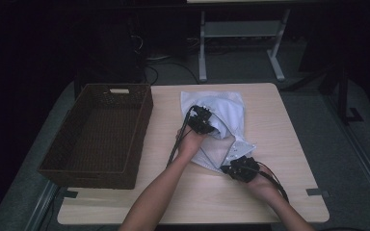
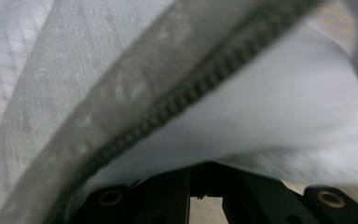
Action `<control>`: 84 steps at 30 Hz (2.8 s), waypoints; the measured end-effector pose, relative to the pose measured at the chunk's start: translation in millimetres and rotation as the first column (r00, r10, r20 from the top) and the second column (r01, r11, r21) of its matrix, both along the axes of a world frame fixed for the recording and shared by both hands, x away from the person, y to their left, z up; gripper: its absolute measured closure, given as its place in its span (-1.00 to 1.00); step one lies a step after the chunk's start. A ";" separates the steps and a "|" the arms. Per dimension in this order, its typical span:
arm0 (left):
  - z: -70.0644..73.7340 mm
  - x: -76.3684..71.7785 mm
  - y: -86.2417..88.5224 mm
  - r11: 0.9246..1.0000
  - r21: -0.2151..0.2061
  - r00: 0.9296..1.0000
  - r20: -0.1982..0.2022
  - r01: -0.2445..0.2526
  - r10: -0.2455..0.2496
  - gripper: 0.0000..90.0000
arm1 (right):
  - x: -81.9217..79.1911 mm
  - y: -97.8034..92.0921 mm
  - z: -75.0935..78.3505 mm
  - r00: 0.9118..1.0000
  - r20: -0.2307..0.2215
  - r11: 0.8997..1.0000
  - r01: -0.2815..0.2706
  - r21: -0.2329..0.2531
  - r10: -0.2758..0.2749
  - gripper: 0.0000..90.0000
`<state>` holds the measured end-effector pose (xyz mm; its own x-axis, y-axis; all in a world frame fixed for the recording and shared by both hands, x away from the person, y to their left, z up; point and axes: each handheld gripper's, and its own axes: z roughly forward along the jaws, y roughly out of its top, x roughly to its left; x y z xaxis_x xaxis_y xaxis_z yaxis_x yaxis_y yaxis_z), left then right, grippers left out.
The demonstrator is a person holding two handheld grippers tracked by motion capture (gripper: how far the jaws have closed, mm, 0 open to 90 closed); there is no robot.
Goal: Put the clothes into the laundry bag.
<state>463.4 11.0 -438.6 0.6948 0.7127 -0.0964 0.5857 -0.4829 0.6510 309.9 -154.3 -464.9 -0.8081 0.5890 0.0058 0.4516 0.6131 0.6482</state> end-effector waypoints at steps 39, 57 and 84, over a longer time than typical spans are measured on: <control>61.0 -5.8 51.0 0.991 -0.014 0.986 0.106 0.130 -0.128 0.44 | 0.4 -0.9 -0.2 1.000 -0.015 1.000 0.010 0.013 -0.010 1.00; 24.5 -79.2 48.6 0.905 0.114 0.908 0.041 0.410 -0.417 0.96 | -1.3 0.6 -0.1 0.999 -0.015 0.999 0.038 0.013 -0.038 1.00; -0.6 -76.7 65.4 0.929 -0.043 0.926 -0.076 0.366 -0.369 0.22 | -10.4 -10.8 7.2 0.998 -0.064 0.993 0.014 0.115 -0.006 0.28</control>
<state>386.8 76.5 -439.2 0.8966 0.4050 -0.1793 0.4218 -0.6571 0.6248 299.5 -165.0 -457.7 -0.7979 0.5895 0.1258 0.5001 0.5309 0.6841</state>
